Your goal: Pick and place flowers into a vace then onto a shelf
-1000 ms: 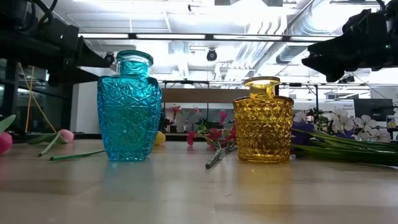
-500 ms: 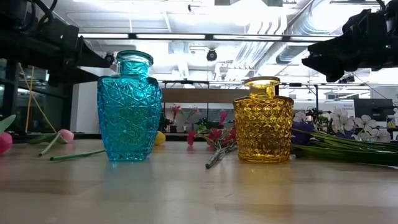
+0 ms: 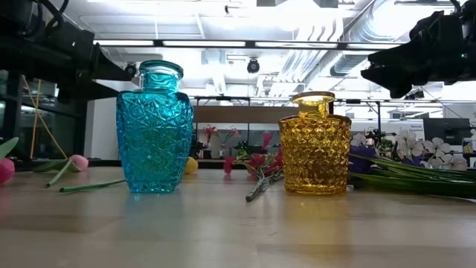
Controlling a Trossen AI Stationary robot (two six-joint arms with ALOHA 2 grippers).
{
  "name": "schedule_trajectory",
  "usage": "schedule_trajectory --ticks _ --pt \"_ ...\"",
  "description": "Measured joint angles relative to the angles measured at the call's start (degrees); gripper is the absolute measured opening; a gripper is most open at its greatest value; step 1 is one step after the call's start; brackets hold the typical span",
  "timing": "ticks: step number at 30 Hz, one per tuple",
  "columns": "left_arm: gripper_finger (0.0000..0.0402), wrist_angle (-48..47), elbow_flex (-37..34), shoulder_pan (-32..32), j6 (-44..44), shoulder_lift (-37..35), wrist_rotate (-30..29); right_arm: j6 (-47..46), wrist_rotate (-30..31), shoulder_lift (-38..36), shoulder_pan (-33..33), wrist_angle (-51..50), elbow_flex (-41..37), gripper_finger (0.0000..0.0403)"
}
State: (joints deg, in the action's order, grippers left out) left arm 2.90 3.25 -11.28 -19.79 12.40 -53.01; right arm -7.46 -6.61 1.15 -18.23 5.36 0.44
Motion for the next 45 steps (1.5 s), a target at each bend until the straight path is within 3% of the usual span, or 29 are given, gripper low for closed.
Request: schedule_trajectory --ticks 14,21,25,31,34,38,45 --pt "0.0395 1.24 0.0 0.01 -0.11 -0.01 -0.05 0.0 0.0 0.0 -0.01 -0.01 0.01 0.0273" --pt "0.0395 9.88 1.17 0.01 -7.03 0.01 0.34 0.0 0.0 0.01 0.0 0.01 0.01 0.0273" --pt "0.0395 12.18 5.04 0.01 -5.23 -0.01 4.35 0.0 0.0 0.0 -0.01 0.05 0.01 0.0273" --pt "0.0395 11.24 14.09 -0.01 2.31 -0.01 15.77 -1.81 -0.1 0.02 0.01 5.01 -0.01 0.0273" --pt "0.0395 6.14 19.74 -0.01 4.37 -0.01 20.37 -7.98 -0.26 0.0 0.01 11.53 0.11 0.0273" --pt "0.0395 -7.32 28.14 -0.01 3.47 0.68 25.16 -14.48 -0.28 0.04 0.01 20.52 0.97 0.0273" --pt "0.0395 -28.85 39.33 0.01 -4.24 3.79 25.97 -15.1 -0.52 0.02 0.01 41.04 1.29 0.0273"
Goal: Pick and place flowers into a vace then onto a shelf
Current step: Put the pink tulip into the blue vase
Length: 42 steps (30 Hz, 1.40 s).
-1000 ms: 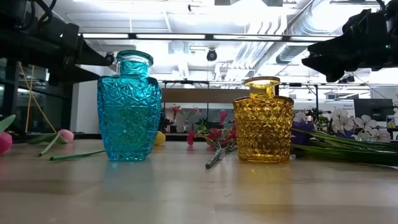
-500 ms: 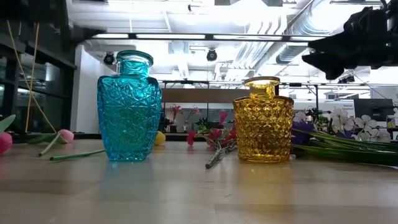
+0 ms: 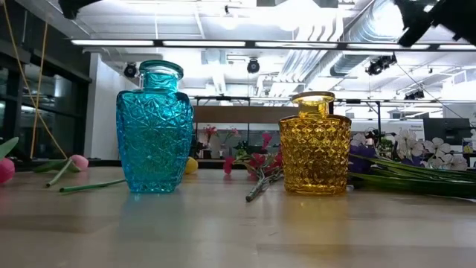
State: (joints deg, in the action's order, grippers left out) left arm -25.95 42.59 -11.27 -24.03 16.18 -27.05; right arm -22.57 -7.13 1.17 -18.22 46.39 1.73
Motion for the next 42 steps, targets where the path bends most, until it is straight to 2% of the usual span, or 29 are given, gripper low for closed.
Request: schedule_trajectory --ticks 7,21,26,31,35,38,42 --pt "0.0395 -2.54 1.64 0.0 -0.26 0.53 -3.6 0.32 -4.03 -0.02 0.0 6.74 0.1 0.0273" --pt "0.0395 -2.47 1.64 -0.01 -0.31 0.53 -3.99 -0.64 -2.91 -0.02 0.0 7.03 0.22 0.0273" --pt "0.0395 0.58 1.64 -0.02 -0.49 0.53 -4.08 -0.57 -2.78 0.0 0.0 7.27 1.28 0.0273" --pt "0.0395 3.14 1.64 -0.01 -0.61 0.53 -5.08 -0.38 -3.04 0.69 0.0 3.64 6.74 0.0273" --pt "0.0395 3.06 1.64 -0.01 -0.59 0.53 -7.27 2.06 -3.83 4.32 0.0 -4.31 14.25 0.0273" --pt "0.0395 3.06 1.64 0.0 -0.59 0.53 -7.56 3.94 -8.09 9.33 0.0 -8.82 21.07 0.0273" --pt "0.0395 2.49 1.64 0.0 -1.54 0.53 -8.55 6.6 -16.81 18.2 0.0 -11.79 30.76 0.0273"
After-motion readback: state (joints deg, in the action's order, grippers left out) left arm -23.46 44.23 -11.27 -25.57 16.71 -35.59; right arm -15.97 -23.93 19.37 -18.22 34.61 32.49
